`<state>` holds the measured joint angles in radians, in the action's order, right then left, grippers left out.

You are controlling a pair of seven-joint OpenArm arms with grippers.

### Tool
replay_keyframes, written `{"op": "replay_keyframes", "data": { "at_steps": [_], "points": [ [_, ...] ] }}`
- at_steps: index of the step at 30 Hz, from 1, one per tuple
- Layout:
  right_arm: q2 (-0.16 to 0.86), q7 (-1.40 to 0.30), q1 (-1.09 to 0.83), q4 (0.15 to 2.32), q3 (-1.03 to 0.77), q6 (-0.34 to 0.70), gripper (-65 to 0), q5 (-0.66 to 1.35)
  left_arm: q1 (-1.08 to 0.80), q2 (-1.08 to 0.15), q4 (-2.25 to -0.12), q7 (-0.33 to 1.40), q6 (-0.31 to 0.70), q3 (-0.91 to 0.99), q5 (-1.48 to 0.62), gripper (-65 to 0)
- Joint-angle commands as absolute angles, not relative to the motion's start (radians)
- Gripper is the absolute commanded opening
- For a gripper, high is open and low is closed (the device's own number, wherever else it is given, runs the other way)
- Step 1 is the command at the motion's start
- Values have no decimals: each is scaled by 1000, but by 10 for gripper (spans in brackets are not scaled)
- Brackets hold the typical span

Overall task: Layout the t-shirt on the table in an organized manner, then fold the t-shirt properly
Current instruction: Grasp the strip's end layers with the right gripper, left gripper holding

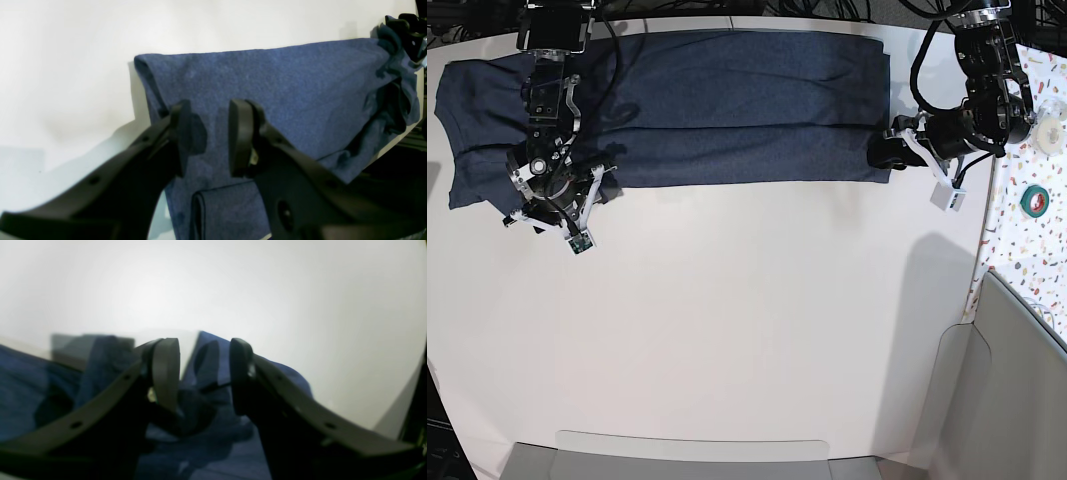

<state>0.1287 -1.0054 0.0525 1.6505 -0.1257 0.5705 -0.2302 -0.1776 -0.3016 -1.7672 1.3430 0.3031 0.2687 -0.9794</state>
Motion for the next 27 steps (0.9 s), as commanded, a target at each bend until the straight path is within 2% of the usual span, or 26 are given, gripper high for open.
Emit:
{"op": "replay_keyframes", "data": {
  "at_steps": [1,10,18,27],
  "points": [
    [130,-989,67,1673,-127,567,-405,-231,-171,-312,-1782,1336,302,275,-1000,-467],
    [125,-989,65,1669,-131,567,-405,-237,-171,-312,-1782,1334,302,277,-1000,-467],
    [168,-989,67,1659,-134,564,-405,-239,-171,-312,-1782,1334,302,272,-1000,-467],
    [176,-917,85,1512,-136,564,-406,-234,-171,-312,-1782,1334,302,272,-1000,-467]
  ]
}}
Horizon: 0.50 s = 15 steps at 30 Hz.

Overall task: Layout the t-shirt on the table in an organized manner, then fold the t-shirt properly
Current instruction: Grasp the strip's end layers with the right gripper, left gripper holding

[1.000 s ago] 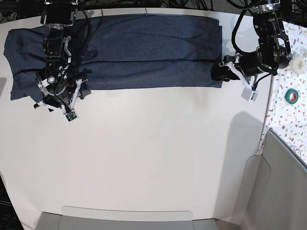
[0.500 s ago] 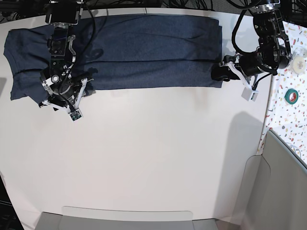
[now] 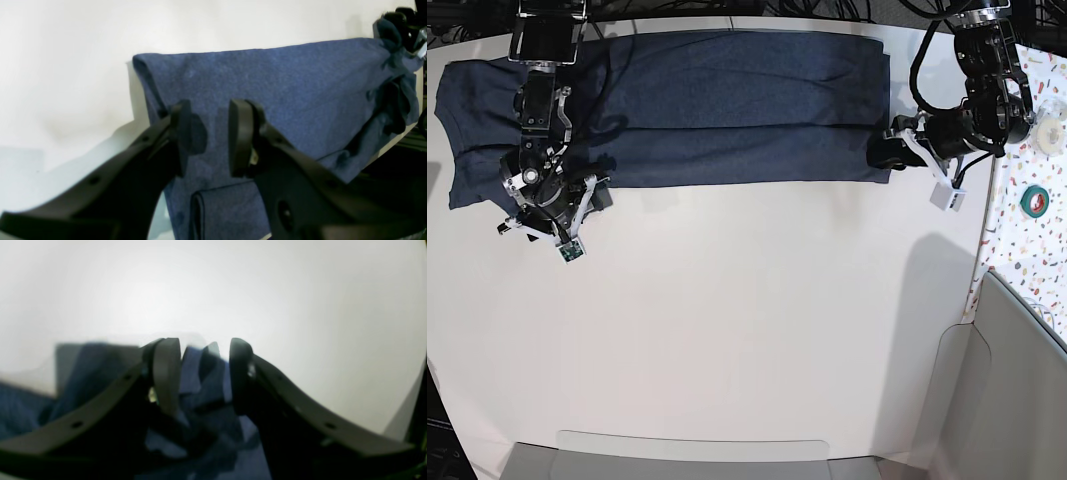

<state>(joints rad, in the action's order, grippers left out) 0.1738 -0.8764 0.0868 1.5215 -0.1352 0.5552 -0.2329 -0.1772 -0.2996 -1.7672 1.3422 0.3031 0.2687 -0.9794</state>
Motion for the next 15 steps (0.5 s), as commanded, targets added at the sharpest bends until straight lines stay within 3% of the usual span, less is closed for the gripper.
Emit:
{"op": "replay_keyframes", "data": {
  "at_steps": [1,15],
  "points": [
    [176,-915,87,1497,-136,564,-406,-232,-171,-312,-1782,1334,302,272,-1000,-467],
    [176,-921,59,1491,-134,564,-407,-236,-171,-312,-1782,1334,302,277,-1000,-467]
  ]
}}
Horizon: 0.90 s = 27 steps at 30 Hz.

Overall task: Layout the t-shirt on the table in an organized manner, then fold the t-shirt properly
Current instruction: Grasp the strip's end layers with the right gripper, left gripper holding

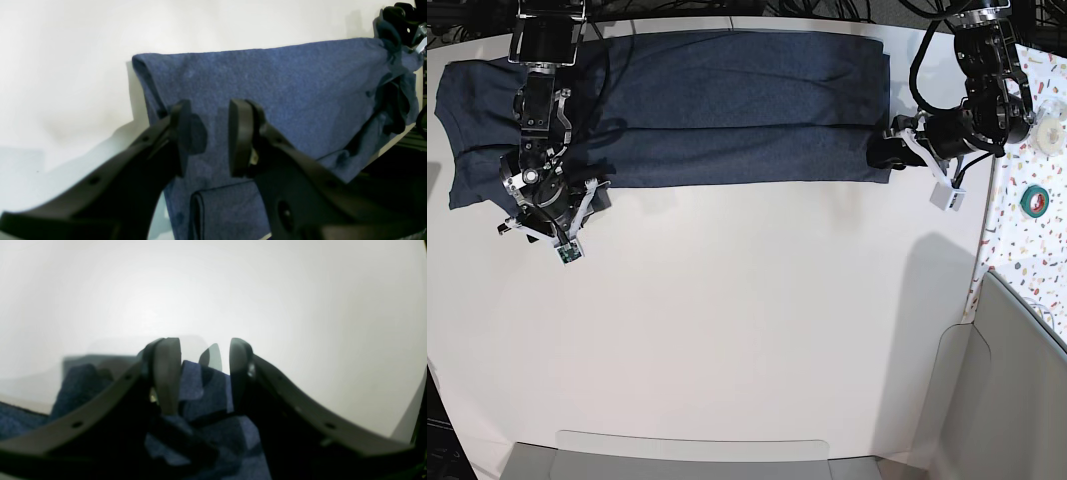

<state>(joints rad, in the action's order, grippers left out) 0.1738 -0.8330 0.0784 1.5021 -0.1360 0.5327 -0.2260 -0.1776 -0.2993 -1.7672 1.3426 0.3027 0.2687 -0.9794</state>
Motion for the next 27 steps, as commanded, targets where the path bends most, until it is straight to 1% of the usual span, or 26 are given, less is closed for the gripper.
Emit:
{"op": "replay_keyframes", "data": {
  "at_steps": [1,5,13,25,27],
  "points": [
    [176,-921,58,1491,-134,564,-407,-236,-171,-312,-1782,1334,302,277,-1000,-467],
    [177,-923,48,1500,-136,562,-407,-237,-171,-312,-1782,1334,302,278,-1000,-467],
    [177,-958,1,1606,-222,564,-407,-237,-171,-312,-1782,1336,302,278,-1000,-467],
    [191,-952,-16,1555,-222,564,-407,-237,-171,-312,-1782,1334,302,278,-1000,-467],
    [191,-952,-22,1555,-220,565,-421,-237,-171,-314,-1782,1334,302,278,-1000,-468]
  ]
}}
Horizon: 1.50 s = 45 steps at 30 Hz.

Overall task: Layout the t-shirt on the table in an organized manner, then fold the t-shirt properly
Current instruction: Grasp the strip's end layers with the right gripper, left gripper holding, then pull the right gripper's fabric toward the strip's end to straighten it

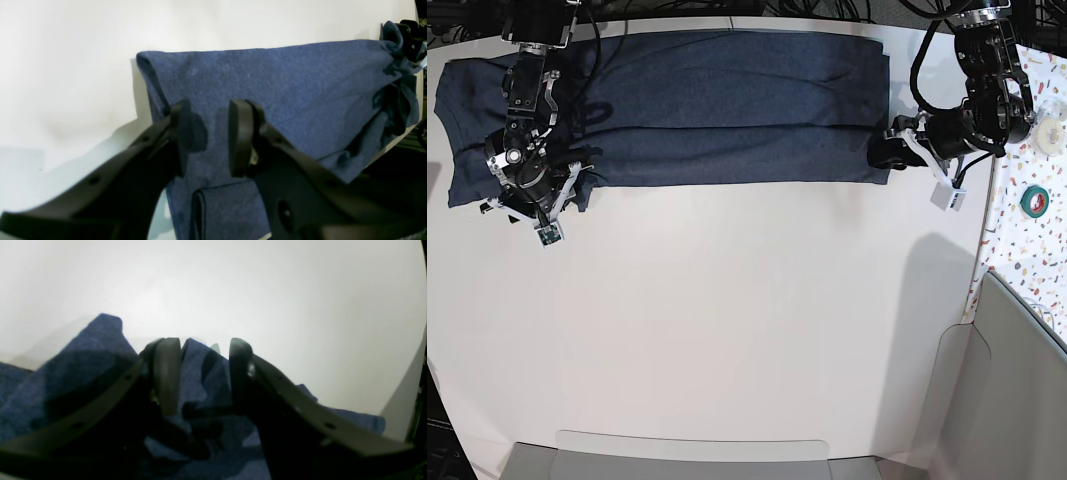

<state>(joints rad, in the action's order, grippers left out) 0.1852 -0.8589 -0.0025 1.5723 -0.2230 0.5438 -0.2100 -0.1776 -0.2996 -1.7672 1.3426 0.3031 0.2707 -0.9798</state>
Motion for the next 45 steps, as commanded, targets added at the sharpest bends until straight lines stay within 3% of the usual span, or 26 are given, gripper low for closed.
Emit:
{"op": "replay_keyframes", "data": {
  "at_steps": [1,4,14,25,30,33,45],
  "points": [
    [191,-952,-24,1552,-219,565,-451,-237,-173,-314,-1782,1334,302,278,-1000,-468],
    [191,-954,-28,1524,-219,565,-650,-237,-173,-314,-1782,1334,302,278,-1000,-468],
    [191,-952,-21,1506,-223,564,-650,-237,-173,-314,-1782,1334,302,278,-1000,-468],
    [180,-961,-12,1741,-239,561,-650,-236,-173,-314,-1782,1334,302,278,-1000,-468],
    [134,-960,-15,1799,-340,564,-476,-231,-173,-312,-1782,1334,302,278,-1000,-468],
    [125,-960,-16,1830,-351,565,-416,-231,-173,-312,-1782,1334,302,278,-1000,-468],
    [130,-954,-42,1690,-358,565,-408,-113,-173,-300,-1781,1334,302,277,-1000,-468]
  ]
}}
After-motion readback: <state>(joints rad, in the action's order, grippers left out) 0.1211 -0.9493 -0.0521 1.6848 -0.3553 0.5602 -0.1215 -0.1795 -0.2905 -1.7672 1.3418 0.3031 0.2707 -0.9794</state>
